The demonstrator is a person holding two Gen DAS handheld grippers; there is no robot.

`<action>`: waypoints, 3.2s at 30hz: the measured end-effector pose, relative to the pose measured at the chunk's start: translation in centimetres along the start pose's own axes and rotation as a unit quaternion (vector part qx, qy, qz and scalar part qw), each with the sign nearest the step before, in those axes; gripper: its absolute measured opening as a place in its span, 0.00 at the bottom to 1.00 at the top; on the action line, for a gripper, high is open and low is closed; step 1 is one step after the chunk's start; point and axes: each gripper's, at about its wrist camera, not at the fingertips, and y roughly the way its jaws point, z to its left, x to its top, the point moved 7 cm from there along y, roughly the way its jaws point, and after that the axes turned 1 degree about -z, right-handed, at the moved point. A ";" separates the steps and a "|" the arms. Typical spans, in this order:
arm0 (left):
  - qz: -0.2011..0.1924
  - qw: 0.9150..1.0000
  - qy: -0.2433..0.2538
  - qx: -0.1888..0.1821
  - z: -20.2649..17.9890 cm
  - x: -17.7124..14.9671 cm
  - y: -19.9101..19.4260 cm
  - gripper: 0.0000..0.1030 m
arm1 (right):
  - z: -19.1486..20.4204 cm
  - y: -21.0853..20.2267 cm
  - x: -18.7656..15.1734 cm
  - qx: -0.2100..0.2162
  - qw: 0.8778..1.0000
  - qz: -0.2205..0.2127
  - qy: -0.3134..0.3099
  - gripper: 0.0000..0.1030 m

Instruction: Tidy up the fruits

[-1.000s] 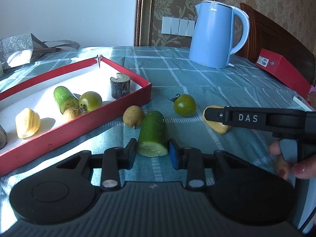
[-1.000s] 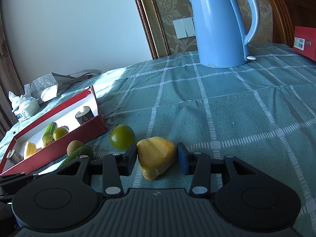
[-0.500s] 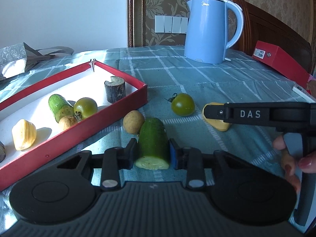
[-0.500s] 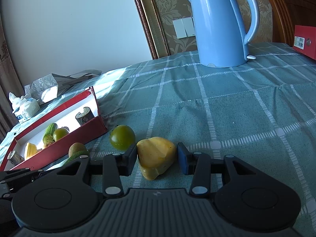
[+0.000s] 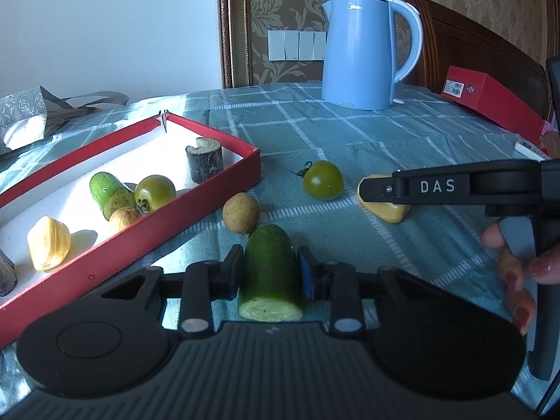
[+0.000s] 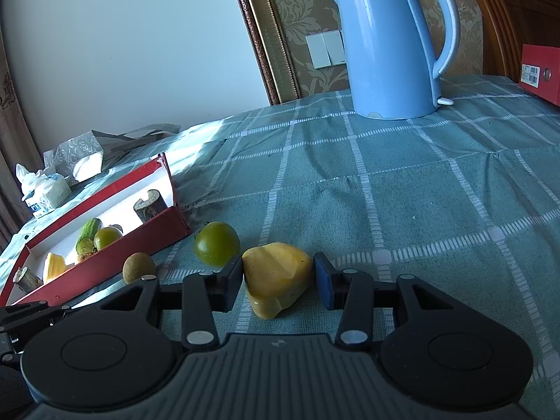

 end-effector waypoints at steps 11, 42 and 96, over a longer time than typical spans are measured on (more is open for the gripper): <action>-0.051 0.998 -0.046 -0.014 2.7 0.7 -2.5 0.27 | 0.0 0.0 0.0 0.001 1.000 0.000 0.001 0.41; -0.010 0.999 0.028 -0.022 2.7 -1.9 -3.1 0.29 | -0.1 0.0 0.0 0.002 1.000 0.000 0.002 0.41; 0.001 0.997 -0.023 0.080 5.1 -4.2 -6.0 0.30 | -0.1 0.0 0.1 0.005 1.000 0.000 0.008 0.41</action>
